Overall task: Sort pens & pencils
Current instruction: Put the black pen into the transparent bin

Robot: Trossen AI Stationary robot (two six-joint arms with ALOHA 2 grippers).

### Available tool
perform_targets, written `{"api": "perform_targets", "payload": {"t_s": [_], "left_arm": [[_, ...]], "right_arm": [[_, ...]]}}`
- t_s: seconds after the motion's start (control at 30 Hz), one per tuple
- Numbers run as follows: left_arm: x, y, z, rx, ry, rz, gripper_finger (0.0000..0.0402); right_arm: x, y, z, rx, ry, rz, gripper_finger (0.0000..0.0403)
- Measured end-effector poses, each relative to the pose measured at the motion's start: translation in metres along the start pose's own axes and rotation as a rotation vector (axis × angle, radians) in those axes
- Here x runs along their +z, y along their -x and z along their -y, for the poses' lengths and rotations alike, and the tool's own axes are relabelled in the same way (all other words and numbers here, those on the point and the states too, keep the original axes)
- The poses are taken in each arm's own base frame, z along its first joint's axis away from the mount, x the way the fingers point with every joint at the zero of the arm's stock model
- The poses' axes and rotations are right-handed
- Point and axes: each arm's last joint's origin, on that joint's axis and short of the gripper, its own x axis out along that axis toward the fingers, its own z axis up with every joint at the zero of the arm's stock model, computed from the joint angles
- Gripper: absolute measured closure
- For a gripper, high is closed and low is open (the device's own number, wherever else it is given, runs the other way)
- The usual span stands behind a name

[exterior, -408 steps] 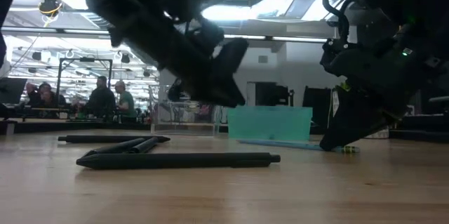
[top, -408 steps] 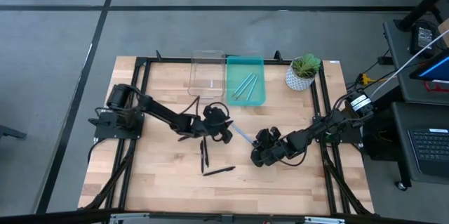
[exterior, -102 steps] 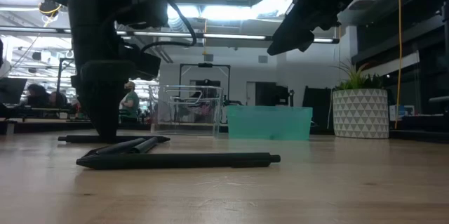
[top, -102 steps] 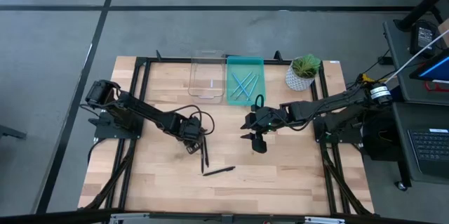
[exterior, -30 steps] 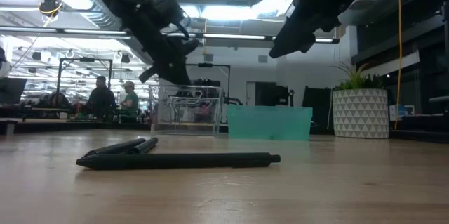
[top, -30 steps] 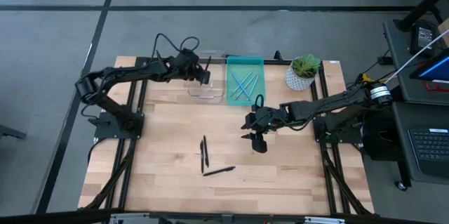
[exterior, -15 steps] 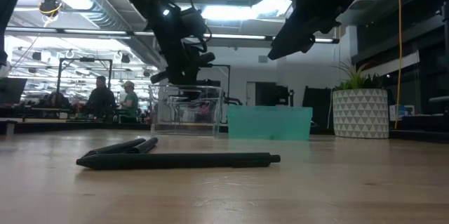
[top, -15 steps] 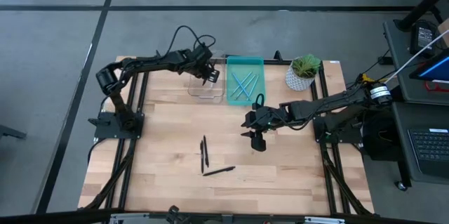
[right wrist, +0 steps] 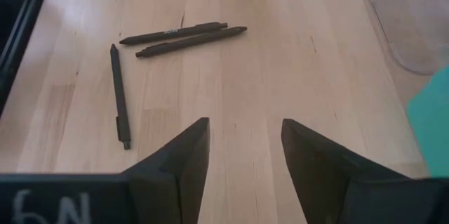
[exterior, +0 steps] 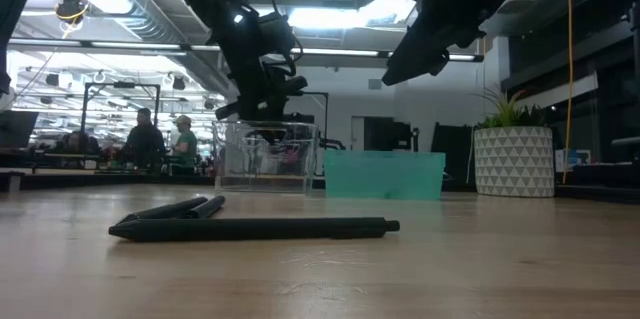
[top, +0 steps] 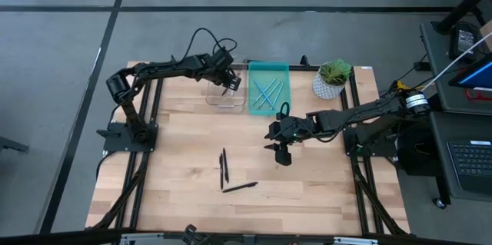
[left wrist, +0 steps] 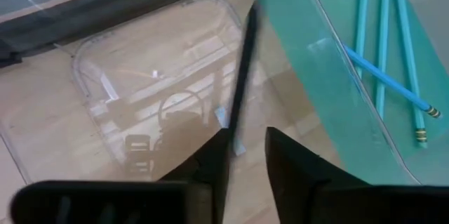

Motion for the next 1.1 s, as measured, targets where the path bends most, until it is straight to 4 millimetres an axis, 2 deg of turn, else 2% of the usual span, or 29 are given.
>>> {"api": "perform_targets", "payload": {"t_s": [0.17,0.23,0.37,0.5,0.63,0.77,0.93,1.1], "left_arm": [[0.0,0.001,0.0,-0.004,-0.013,0.002,0.029],[0.002,0.008,0.001,-0.038,-0.037,0.006,0.0287],[0.007,0.035,0.005,-0.162,-0.072,0.049,0.0286],[-0.001,0.065,0.018,-0.256,-0.119,0.057,0.0288],[-0.018,0.091,0.036,-0.314,-0.208,0.06,0.0286],[-0.043,0.107,0.058,-0.364,-0.275,0.013,0.0288],[-0.084,0.112,0.084,-0.311,-0.356,-0.083,0.0289],[-0.123,0.112,0.109,-0.23,-0.301,-0.101,0.0289]], "right_arm": [[0.0,0.0,0.0,0.0,0.0,-0.001,0.0223],[0.0,0.0,0.0,-0.001,-0.003,-0.003,0.0223],[0.0,0.0,0.0,-0.001,-0.003,-0.004,0.0223],[0.0,0.0,0.0,-0.001,0.002,-0.005,0.0223],[0.0,0.0,0.0,-0.001,0.004,-0.005,0.0223],[-0.001,0.0,0.0,-0.001,0.004,-0.007,0.0223],[-0.002,0.0,0.0,-0.003,0.005,-0.016,0.0223],[-0.003,0.0,0.0,-0.006,0.001,-0.029,0.0223]]}}
